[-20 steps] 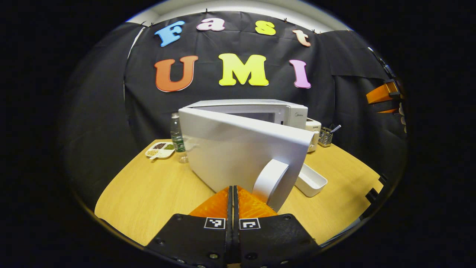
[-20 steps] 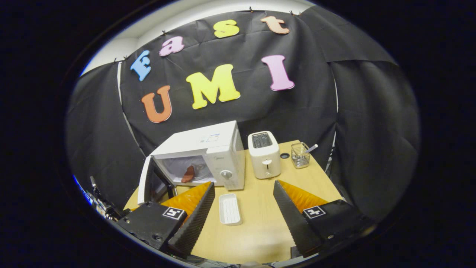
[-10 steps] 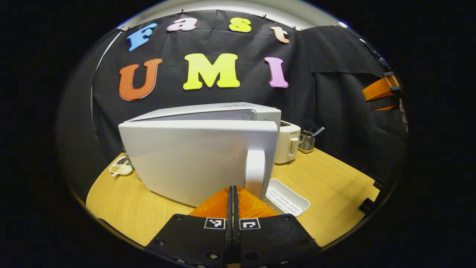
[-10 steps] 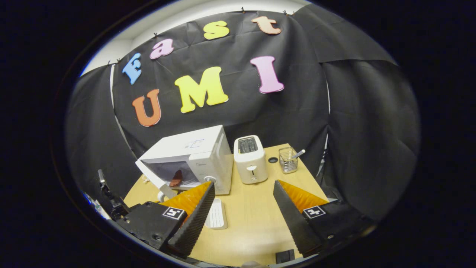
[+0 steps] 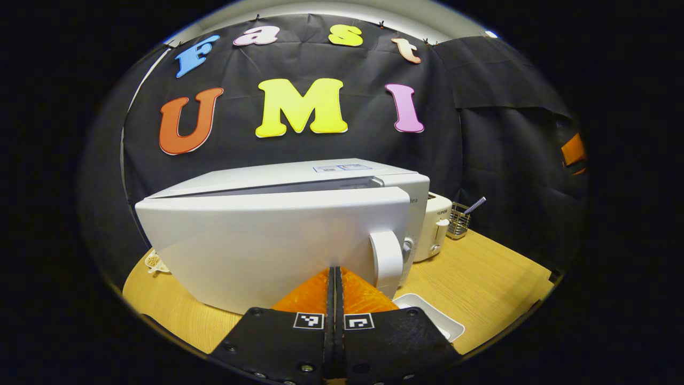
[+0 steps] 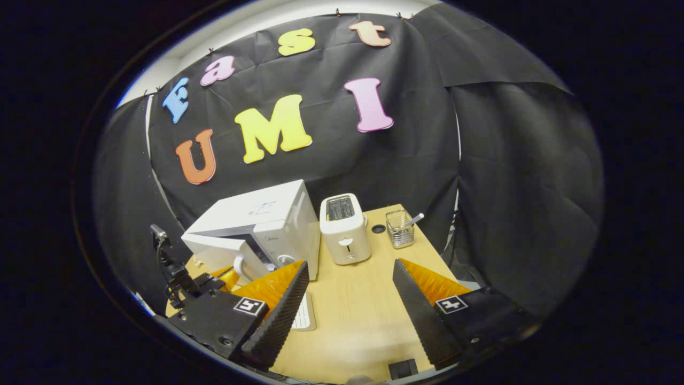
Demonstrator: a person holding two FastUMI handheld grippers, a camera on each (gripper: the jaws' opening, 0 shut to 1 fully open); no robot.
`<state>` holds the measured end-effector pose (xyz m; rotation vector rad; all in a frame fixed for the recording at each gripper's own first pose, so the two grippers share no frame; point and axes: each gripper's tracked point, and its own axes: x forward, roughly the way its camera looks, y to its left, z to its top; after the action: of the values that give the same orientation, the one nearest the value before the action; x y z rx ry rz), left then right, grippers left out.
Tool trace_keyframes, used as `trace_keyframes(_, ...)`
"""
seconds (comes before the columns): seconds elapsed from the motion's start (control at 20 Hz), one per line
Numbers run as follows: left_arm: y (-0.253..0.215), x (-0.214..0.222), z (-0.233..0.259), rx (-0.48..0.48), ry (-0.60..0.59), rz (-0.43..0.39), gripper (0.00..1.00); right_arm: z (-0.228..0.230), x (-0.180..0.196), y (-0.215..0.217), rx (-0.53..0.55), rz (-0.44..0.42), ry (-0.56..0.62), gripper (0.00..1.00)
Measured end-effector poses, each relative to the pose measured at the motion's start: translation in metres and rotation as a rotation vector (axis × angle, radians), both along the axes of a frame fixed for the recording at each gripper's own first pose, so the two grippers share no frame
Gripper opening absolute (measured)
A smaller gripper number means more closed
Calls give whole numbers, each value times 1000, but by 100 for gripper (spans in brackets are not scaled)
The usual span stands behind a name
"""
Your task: Open the microwave oven with the left hand, put the food in, and close the microwave oven.
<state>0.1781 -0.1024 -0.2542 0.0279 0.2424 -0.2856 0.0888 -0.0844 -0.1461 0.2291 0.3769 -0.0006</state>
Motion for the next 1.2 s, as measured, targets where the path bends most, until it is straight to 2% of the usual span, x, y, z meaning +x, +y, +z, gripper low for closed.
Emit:
trace_keyframes(0.35, -3, 29, 0, -4, -3, 5, 0, 1, 10, 4, -3, -6, 9, 100)
trace_keyframes(0.65, -4, 30, -2, -12, -6, 11, 0, 1, 21, 10, 0, -8, 11, 100)
trace_keyframes(0.95, -7, 38, -2, -26, -8, 36, 0, -2, 22, 13, -8, 3, 14, 100)
trace_keyframes(1.0, -5, 41, -8, -19, 27, 52, 0, -2, 19, 12, -8, 6, 15, 100)
trace_keyframes(1.05, -8, 40, -5, -43, 18, 51, 0, -2, 18, 11, -9, 4, 15, 100)
trace_keyframes(1.2, -9, 40, -8, -33, 25, 50, 0, -3, 18, 11, -13, 7, 16, 100)
